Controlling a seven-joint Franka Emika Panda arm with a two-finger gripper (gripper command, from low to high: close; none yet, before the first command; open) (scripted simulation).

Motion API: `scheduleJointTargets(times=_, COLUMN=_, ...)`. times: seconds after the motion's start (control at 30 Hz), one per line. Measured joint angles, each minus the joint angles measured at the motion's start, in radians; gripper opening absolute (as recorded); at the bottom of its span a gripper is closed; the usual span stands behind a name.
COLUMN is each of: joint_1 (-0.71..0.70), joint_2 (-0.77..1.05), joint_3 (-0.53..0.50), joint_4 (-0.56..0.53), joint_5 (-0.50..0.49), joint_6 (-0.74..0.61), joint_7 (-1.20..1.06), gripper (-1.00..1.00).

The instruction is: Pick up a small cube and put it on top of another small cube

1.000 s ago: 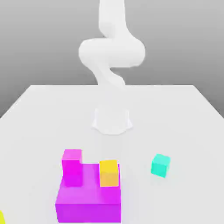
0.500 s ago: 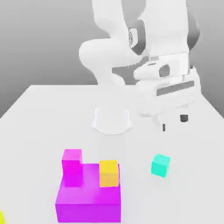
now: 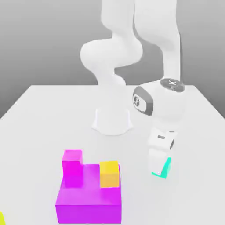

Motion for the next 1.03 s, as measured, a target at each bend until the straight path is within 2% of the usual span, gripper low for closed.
scheduleJointTargets(times=0.13, joint_1=-0.003, joint_2=-0.018, joint_3=0.002, joint_4=-0.003, joint_5=-0.003, joint_6=-0.015, joint_7=0.001, gripper=-1.00)
scheduleJointTargets(times=0.37, joint_1=-0.011, joint_2=-0.255, joint_3=0.023, joint_4=-0.042, joint_5=0.052, joint_6=-0.213, joint_7=-0.043, gripper=-1.00)
scheduleJointTargets(times=0.73, joint_1=-0.246, joint_2=-0.469, joint_3=-0.241, joint_4=0.203, joint_5=-0.027, joint_6=-0.667, joint_7=-0.459, gripper=-1.00)
scheduleJointTargets(times=0.8, joint_1=-0.258, joint_2=-0.439, joint_3=-0.263, joint_4=0.211, joint_5=-0.020, joint_6=-0.646, joint_7=-0.497, gripper=-1.00)
scheduleJointTargets(times=0.9, joint_1=-0.255, joint_2=-0.349, joint_3=-0.276, joint_4=0.195, joint_5=0.006, joint_6=-0.543, joint_7=-0.527, gripper=-1.00)
scheduleJointTargets(times=0.93, joint_1=-0.254, joint_2=-0.327, joint_3=-0.278, joint_4=0.190, joint_5=0.011, joint_6=-0.515, joint_7=-0.532, gripper=1.00)
scheduleJointTargets(times=1.03, joint_1=-0.254, joint_2=-0.327, joint_3=-0.278, joint_4=0.190, joint_5=0.011, joint_6=-0.515, joint_7=-0.532, gripper=1.00)
